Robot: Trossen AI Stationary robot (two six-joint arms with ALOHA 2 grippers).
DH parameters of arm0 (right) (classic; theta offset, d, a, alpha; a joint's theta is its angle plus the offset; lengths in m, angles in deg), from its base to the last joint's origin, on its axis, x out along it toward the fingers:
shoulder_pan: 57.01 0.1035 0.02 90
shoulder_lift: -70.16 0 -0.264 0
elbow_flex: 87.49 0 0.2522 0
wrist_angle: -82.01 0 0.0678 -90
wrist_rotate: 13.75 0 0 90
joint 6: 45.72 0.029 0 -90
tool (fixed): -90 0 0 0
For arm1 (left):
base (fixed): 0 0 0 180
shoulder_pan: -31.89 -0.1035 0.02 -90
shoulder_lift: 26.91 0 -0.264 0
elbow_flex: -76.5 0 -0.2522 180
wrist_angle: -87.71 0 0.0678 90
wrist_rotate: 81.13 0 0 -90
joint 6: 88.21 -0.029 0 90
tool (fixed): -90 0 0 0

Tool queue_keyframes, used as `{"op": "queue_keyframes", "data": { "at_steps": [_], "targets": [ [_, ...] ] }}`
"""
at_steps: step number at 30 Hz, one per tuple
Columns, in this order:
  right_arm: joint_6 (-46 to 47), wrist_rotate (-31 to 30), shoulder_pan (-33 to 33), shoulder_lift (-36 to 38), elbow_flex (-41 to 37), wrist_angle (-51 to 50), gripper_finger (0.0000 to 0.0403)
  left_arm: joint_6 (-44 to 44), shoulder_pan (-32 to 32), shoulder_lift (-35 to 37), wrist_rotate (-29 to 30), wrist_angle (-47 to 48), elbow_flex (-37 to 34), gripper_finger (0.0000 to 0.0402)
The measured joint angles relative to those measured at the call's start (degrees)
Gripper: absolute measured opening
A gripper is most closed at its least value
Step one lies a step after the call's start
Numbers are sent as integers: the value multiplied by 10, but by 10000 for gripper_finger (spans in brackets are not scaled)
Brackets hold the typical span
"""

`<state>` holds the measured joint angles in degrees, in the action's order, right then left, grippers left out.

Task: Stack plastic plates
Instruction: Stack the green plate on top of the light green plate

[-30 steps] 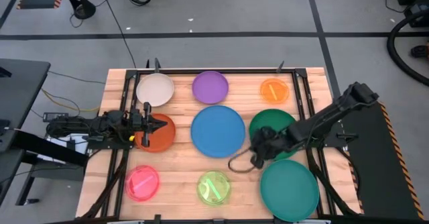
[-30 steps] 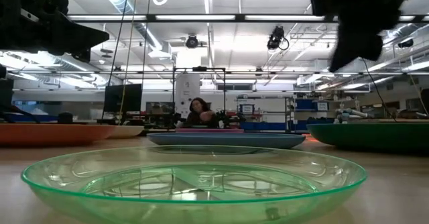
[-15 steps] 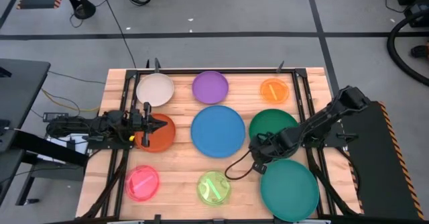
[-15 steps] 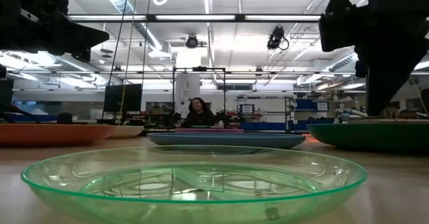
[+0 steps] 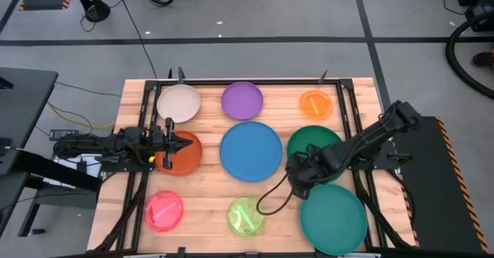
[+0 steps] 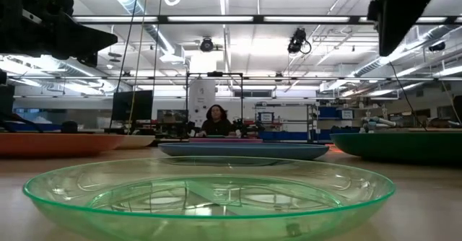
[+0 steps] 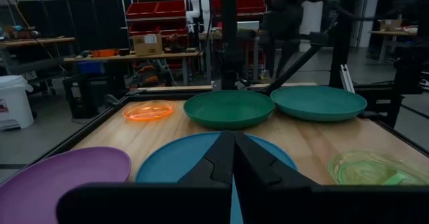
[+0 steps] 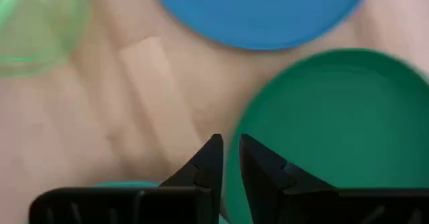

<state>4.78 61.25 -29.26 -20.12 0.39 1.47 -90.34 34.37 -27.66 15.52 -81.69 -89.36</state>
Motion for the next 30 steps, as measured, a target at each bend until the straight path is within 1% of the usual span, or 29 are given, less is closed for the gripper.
{"op": "queue_keyframes", "data": {
  "at_steps": [2,4,7,11,14,16,20,22,24,27,30],
  "targets": [
    [7,-27,6,-22,13,-19,60,0,0,0,0,0,0,11],
    [6,-30,10,-42,13,-26,65,0,0,0,0,0,0,11],
    [16,-24,10,-66,11,-27,80,0,0,0,0,0,0,11],
    [33,-19,6,-109,11,-17,113,0,0,0,0,0,0,11],
    [-1,15,-8,-136,11,-29,144,0,0,0,0,0,0,11],
    [-11,16,-18,-137,11,-50,167,0,0,0,0,0,0,11],
    [11,-40,-27,-106,10,-76,209,0,0,0,0,0,0,11],
    [22,-48,-28,-83,-2,-65,227,0,0,0,0,0,0,11],
    [23,-43,-32,-69,-23,-34,241,0,0,0,0,0,0,11],
    [20,-7,-44,-64,-51,10,253,0,0,0,0,0,0,11],
    [16,19,-56,-69,-70,21,258,0,0,0,0,0,0,11]
  ]
}}
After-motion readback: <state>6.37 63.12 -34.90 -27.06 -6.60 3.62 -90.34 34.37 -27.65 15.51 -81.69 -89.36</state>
